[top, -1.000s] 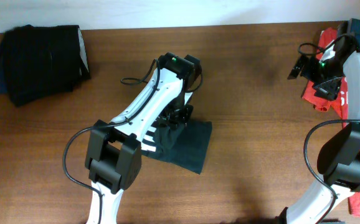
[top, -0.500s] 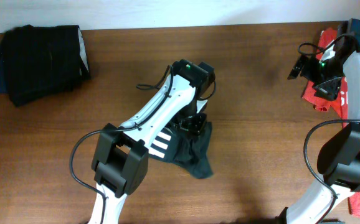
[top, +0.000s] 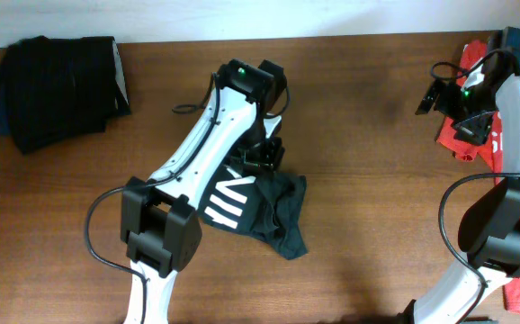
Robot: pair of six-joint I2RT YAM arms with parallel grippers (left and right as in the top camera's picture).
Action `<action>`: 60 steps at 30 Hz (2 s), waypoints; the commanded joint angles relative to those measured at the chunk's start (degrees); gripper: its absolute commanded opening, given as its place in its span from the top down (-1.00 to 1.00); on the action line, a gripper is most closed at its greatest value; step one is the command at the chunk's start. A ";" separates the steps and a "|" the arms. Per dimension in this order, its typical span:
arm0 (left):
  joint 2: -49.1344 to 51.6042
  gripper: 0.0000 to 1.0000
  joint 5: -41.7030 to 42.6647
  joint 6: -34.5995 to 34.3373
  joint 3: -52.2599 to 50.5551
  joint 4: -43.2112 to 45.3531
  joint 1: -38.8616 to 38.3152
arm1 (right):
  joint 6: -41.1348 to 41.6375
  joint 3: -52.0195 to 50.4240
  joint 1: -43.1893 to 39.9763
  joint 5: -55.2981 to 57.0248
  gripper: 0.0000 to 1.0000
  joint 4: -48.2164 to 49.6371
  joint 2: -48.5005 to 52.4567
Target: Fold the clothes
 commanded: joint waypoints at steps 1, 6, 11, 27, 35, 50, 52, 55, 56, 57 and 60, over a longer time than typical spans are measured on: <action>-0.24 -0.39 7.80 4.57 -4.52 5.14 -0.28 | -0.17 0.13 -0.09 0.74 -0.97 -0.17 -0.31; -0.24 -0.19 20.74 10.86 -5.88 11.91 -0.79 | -0.17 0.13 -0.09 0.72 -0.97 -0.17 -0.31; -0.04 0.70 21.09 9.27 -10.36 17.97 -3.80 | -0.17 0.13 -0.09 0.72 -0.97 -0.17 -0.31; -0.07 -0.98 23.02 5.62 -1.95 19.45 -7.32 | -0.17 0.13 -0.09 0.72 -0.97 -0.17 -0.31; 0.02 -0.14 10.67 5.53 -7.32 2.99 -3.93 | -0.17 0.13 -0.09 0.74 -0.97 -0.17 -0.31; 0.07 0.92 26.53 -0.50 -33.27 38.75 -8.44 | -0.17 0.13 -0.09 0.74 -0.97 -0.17 -0.31; 0.07 0.88 25.35 -4.26 -33.27 45.97 -8.41 | -0.17 0.13 -0.09 0.72 -0.97 -0.17 -0.31; 0.07 0.64 23.96 -6.67 -32.72 52.89 -8.22 | -0.17 0.13 -0.09 0.72 -0.97 -0.17 -0.31; 0.07 0.55 23.91 -7.04 -31.54 53.75 -8.13 | -0.17 0.13 -0.09 0.72 -0.97 -0.17 -0.31; 0.07 0.45 23.23 -7.02 -29.40 53.05 -7.98 | -0.17 0.13 -0.09 0.74 -0.97 -0.17 -0.31; 0.07 0.04 21.33 -6.25 -19.54 44.59 -6.73 | -0.17 0.13 -0.09 0.72 -0.97 -0.17 -0.31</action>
